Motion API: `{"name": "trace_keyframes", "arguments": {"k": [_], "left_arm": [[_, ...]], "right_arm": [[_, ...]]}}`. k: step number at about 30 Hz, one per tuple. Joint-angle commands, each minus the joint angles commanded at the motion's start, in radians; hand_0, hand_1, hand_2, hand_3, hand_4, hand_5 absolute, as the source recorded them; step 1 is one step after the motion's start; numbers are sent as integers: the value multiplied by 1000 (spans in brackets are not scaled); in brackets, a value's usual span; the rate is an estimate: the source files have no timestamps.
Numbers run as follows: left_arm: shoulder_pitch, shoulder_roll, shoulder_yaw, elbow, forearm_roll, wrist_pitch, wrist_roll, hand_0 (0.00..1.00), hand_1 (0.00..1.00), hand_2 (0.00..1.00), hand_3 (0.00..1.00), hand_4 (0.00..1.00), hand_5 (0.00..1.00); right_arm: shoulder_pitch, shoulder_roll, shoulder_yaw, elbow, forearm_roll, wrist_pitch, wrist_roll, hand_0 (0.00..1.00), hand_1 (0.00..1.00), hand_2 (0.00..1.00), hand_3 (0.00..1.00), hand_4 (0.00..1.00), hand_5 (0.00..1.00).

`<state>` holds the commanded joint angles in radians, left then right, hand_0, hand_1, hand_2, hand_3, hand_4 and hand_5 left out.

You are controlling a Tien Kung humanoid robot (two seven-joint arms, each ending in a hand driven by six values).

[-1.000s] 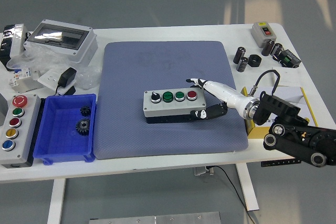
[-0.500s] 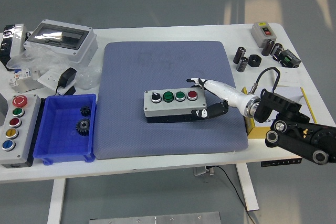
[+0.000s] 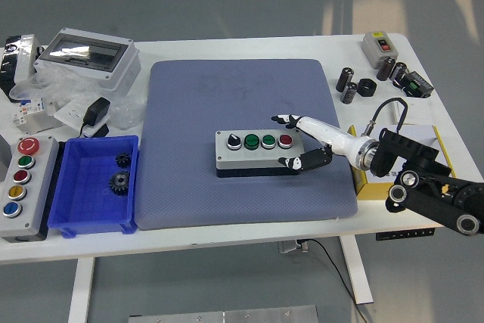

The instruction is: Pick up the button,place it on the desk,press the button,press the button

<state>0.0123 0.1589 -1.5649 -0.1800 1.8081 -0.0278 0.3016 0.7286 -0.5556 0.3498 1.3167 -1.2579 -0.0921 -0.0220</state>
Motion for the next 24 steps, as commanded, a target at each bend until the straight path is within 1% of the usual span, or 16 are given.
{"name": "trace_keyframes", "arguments": {"k": [1,5,6,9,11,13,15,18,19,22,24], "left_arm": [[0,0,-1,0,1,0,0,623,558,525,586,580,196],[3,0,-3,0,4,-2,0,623,558,525,586,580,196],[5,-1,-3,0,5,-3,-1,623,557,523,585,575,189],[7,-1,-5,0,6,-4,-1,623,557,523,585,575,189],[10,-2,-7,0,7,-6,-2,623,557,523,585,575,189],[11,-2,-9,0,9,-7,-2,622,555,519,584,572,182],[11,-2,-10,0,9,-7,-2,622,555,519,584,572,182],[10,-3,-8,0,6,-5,1,622,555,519,584,572,182],[10,-4,-6,0,3,-4,1,622,554,517,584,576,175],[10,-6,-3,0,0,-3,5,622,554,517,584,576,175],[9,-7,-1,0,-3,-3,6,622,554,517,584,576,175]], "right_arm": [[-1,-1,2,1,4,1,1,998,998,998,998,633,138],[-5,-7,10,8,17,5,3,998,998,998,998,633,138],[-6,-12,17,15,26,10,4,998,998,998,998,657,128],[-9,-30,42,34,56,26,7,998,998,998,998,657,128],[-13,-56,79,64,80,44,3,998,998,998,998,657,128],[-18,-80,115,94,97,47,-9,998,998,998,998,648,113],[-24,-99,145,129,95,16,-45,998,998,998,998,648,113],[-31,-117,191,174,36,-42,-113,998,998,998,998,648,113],[-31,-119,209,187,12,-43,-142,998,998,998,998,637,97],[-18,-112,247,220,-47,17,-234,998,998,998,998,637,97],[-3,-109,263,246,-42,74,-299,998,998,998,998,637,97]]}}
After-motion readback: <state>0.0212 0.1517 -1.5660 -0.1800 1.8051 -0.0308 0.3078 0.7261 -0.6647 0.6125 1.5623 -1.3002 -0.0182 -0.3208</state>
